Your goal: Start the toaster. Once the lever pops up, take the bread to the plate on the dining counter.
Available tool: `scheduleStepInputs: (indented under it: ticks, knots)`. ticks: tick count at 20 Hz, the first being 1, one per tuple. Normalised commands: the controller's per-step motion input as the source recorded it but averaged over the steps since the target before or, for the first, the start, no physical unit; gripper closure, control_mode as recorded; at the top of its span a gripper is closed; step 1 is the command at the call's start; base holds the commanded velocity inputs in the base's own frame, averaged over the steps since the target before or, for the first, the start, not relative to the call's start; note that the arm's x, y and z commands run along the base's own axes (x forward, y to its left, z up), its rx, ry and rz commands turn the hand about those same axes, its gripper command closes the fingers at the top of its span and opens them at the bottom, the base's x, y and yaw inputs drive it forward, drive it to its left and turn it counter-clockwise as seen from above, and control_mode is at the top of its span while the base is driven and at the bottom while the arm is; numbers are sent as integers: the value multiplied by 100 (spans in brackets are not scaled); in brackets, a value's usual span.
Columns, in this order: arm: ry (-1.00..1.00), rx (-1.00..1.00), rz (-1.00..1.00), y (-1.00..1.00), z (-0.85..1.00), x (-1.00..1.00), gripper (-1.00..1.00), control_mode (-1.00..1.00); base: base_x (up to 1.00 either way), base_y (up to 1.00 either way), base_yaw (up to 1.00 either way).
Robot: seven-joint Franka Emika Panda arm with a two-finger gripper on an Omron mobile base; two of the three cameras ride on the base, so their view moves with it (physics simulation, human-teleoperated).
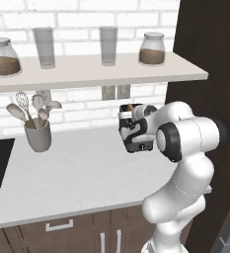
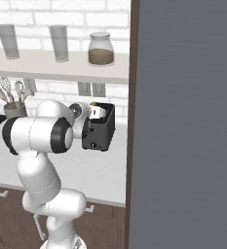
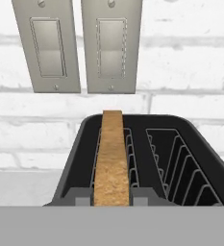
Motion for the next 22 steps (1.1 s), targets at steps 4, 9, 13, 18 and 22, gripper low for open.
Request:
scheduleStepInputs:
  ticks: [4,9,13,18,22]
  knots:
    - [-6,0,0,0,2,0,100,-100,0,0,0]
    - [-1,0,0,0,22,-13,100,-100,0,0,0]
    - [-2,0,0,0,48,-24,100,-100,0,0,0]
    - [0,0,0,0,64,-15,100,-100,0,0,0]
    - [0,0,0,0,59,-26,100,-100,0,0,0]
